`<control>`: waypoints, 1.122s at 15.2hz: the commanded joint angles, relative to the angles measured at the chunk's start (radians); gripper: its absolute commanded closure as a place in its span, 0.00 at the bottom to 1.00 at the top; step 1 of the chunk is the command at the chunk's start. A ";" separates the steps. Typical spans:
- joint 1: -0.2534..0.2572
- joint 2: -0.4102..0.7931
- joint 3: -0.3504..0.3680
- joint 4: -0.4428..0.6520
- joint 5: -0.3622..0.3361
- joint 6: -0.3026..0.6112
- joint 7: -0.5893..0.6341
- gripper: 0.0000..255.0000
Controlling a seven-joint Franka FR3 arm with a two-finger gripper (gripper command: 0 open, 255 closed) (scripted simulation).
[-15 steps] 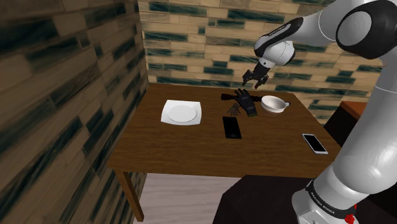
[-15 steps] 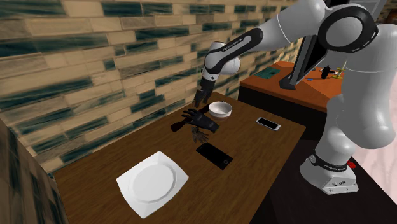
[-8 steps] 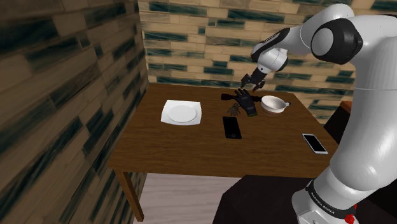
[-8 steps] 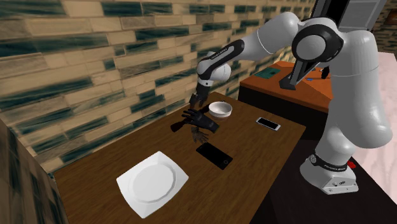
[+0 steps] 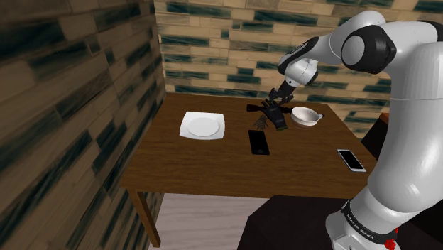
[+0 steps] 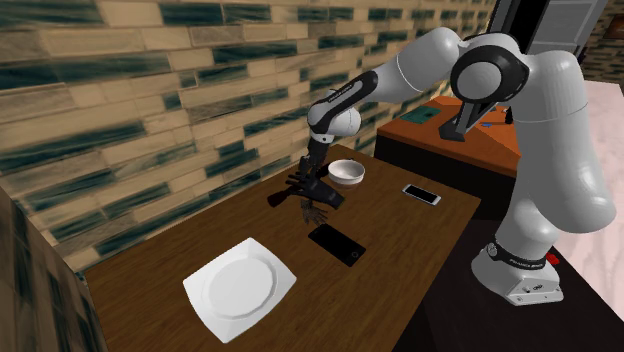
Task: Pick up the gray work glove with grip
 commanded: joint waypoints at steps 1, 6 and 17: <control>0.000 0.001 0.000 0.000 0.001 0.001 -0.001 1.00; 0.000 0.001 0.000 0.000 0.001 0.001 -0.001 1.00; 0.021 -0.073 -0.033 0.012 -0.062 -0.074 0.062 1.00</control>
